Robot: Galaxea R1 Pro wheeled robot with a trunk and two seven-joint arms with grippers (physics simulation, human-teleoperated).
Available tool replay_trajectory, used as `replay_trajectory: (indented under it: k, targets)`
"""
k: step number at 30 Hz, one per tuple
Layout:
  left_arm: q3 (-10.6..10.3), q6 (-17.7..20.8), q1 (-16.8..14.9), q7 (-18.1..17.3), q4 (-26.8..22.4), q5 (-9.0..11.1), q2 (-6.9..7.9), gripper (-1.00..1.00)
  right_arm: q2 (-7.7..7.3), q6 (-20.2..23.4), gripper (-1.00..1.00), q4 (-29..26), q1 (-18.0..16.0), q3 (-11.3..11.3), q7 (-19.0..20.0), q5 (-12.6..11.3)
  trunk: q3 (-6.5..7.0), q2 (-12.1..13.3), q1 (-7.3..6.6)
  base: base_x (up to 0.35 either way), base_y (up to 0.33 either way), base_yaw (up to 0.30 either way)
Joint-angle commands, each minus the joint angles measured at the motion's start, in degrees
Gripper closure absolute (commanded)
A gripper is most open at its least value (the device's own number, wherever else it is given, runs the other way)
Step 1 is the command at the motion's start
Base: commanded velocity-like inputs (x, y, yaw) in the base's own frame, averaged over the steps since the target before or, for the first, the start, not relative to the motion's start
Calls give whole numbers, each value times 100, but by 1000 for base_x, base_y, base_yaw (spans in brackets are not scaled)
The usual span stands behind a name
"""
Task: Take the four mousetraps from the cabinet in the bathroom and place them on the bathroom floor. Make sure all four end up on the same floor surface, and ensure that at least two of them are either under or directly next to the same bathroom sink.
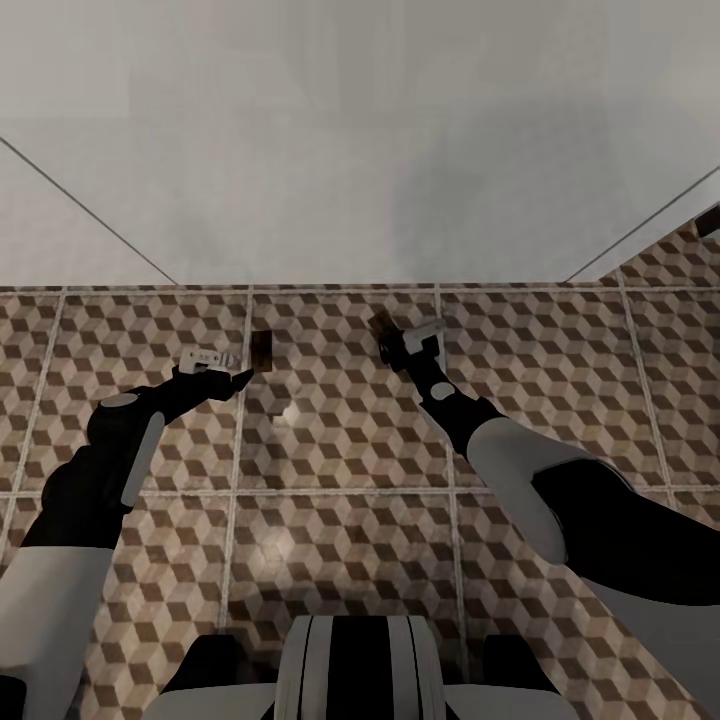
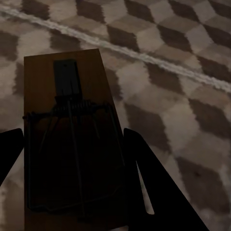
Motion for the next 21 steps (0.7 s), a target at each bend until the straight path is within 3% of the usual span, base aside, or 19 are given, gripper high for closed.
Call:
replay_trajectory:
  k: [1,17,21]
  targets:
    - [-5,41,-2,14,-5,52,2,-100,1,-10,100,10,-4,23,-54,43,-3,-1,-1,0,0,0]
    - [-5,49,-2,12,-110,55,4,-100,1,149,100,9,-4,26,-58,48,-3,-1,-1,0,0,0]
    - [-5,197,-2,11,-277,66,4,-100,1,275,100,8,-4,27,-62,51,-3,-1,-1,0,0,0]
